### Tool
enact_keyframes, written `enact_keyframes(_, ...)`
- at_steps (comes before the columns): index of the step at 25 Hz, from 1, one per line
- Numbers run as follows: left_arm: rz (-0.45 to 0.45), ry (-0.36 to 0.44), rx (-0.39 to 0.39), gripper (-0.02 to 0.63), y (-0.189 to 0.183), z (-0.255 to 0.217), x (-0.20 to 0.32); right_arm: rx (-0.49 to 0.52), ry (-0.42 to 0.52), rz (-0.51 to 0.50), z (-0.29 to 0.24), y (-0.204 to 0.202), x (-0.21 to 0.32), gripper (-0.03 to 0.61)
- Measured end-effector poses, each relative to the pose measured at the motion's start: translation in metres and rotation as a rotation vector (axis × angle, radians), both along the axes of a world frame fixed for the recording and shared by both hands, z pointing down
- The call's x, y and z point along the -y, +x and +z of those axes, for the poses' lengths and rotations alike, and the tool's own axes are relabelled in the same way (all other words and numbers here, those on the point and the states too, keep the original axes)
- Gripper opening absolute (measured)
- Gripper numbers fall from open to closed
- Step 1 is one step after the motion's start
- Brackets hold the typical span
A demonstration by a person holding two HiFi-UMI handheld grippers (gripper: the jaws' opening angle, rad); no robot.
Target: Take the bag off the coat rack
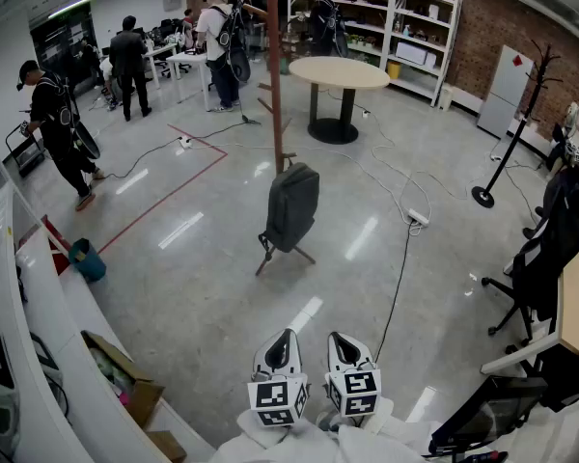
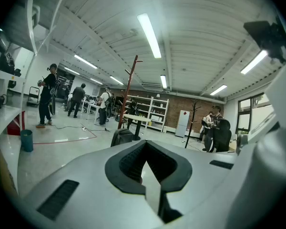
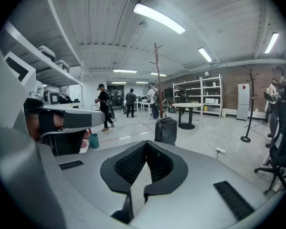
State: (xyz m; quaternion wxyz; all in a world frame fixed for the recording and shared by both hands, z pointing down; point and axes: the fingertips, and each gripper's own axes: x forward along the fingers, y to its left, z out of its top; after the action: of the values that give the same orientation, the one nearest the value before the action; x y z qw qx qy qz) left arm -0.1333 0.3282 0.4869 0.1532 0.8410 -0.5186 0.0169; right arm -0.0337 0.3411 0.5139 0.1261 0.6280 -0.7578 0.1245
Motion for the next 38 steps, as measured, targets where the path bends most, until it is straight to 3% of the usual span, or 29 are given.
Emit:
enact_keyframes(14, -0.015, -0.026, 0.008, 0.002, -0.011, 0.009, 0.046, 0.020, 0.000, 0.000, 0.011, -0.005, 0.046, 0.011)
enact_keyframes(26, -0.031, -0.028, 0.021, 0.002, 0.016, 0.007, 0.113, 0.030, 0.006, -0.026, 0.008, 0.019, 0.119, 0.011)
enact_keyframes(38, 0.012, -0.046, 0.044, 0.002, 0.064, 0.010, 0.177, 0.055, -0.016, 0.003, 0.013, 0.063, 0.180, 0.011)
